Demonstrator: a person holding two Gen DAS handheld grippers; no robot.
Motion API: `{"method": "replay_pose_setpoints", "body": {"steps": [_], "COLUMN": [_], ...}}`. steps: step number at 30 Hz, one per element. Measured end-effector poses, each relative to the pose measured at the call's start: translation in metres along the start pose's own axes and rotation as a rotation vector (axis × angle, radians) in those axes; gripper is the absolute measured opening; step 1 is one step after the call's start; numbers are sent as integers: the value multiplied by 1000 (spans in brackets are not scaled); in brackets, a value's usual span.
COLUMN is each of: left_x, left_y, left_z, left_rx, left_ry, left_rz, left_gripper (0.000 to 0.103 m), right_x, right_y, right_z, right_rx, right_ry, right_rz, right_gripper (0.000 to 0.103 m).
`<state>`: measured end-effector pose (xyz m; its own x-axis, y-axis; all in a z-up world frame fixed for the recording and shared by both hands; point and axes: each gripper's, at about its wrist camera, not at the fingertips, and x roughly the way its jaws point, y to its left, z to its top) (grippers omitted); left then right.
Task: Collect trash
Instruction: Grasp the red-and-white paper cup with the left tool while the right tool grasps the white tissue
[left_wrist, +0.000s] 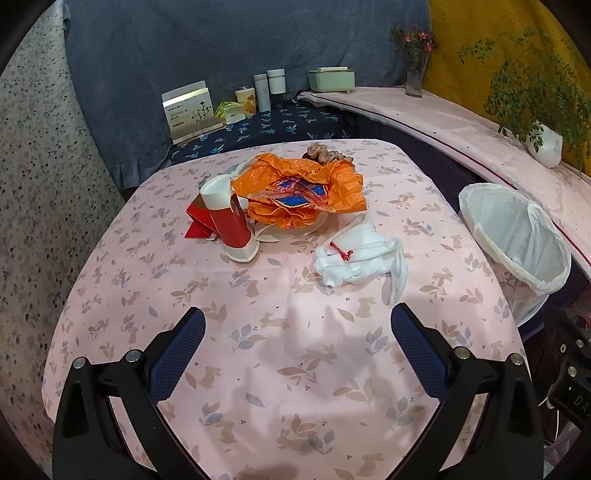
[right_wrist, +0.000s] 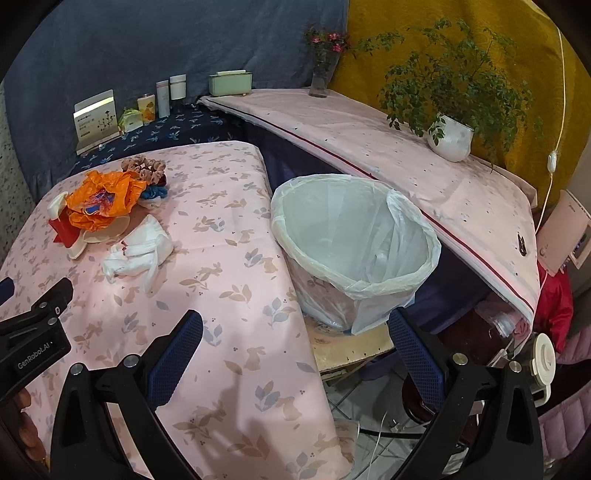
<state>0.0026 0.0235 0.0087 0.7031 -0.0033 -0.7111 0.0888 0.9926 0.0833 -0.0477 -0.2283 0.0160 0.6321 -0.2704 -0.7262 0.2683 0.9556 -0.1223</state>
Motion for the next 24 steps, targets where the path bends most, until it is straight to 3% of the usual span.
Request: {"method": "replay_pose_setpoints", "body": {"steps": [9, 15, 24], "left_x": [15, 25, 51], "left_y": [25, 46, 69], "left_z": [9, 20, 36], "left_rx": [-32, -71, -95], "left_ry": [-1, -44, -40], "left_rz": [10, 21, 58], "left_gripper": [96, 96, 96], "right_x": [10, 20, 42], "right_y": [14, 36, 72], "right_z": [10, 19, 36], "right_rx": [5, -21, -48], "right_ry": [-3, -3, -1], "right_rz": [24, 48, 96], "right_gripper": [96, 96, 96]}}
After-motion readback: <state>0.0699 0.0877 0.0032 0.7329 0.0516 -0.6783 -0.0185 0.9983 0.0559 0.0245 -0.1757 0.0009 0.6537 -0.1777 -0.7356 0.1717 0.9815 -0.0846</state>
